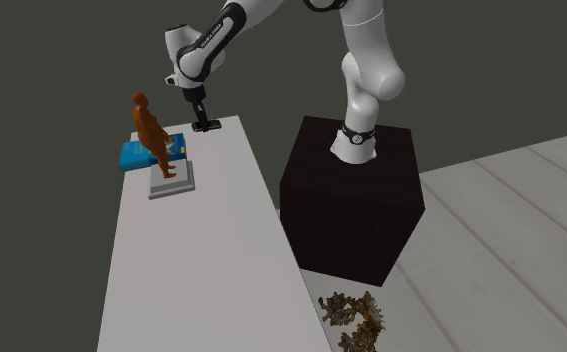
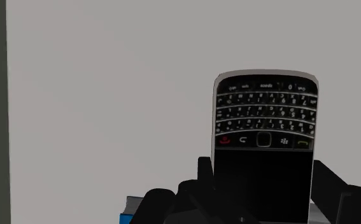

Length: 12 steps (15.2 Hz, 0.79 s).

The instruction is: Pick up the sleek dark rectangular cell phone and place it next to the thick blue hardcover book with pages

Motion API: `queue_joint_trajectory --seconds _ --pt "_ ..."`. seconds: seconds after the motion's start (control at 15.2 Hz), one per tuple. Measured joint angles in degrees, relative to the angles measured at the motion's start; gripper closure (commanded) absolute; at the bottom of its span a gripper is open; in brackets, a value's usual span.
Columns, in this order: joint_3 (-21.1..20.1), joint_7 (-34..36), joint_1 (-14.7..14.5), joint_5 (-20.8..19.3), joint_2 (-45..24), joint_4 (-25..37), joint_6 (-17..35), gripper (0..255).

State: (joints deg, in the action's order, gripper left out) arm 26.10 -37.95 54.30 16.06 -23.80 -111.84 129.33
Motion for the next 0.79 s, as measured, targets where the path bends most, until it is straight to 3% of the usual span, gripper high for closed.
queue_joint_trajectory --seconds 0.2,0.79 --pt "0.0 -2.3 2.2 0.9 -2.2 2.5 -0.7 255" --pt "-1.8 -4.7 3.8 3.8 -7.1 2.3 4.0 255"
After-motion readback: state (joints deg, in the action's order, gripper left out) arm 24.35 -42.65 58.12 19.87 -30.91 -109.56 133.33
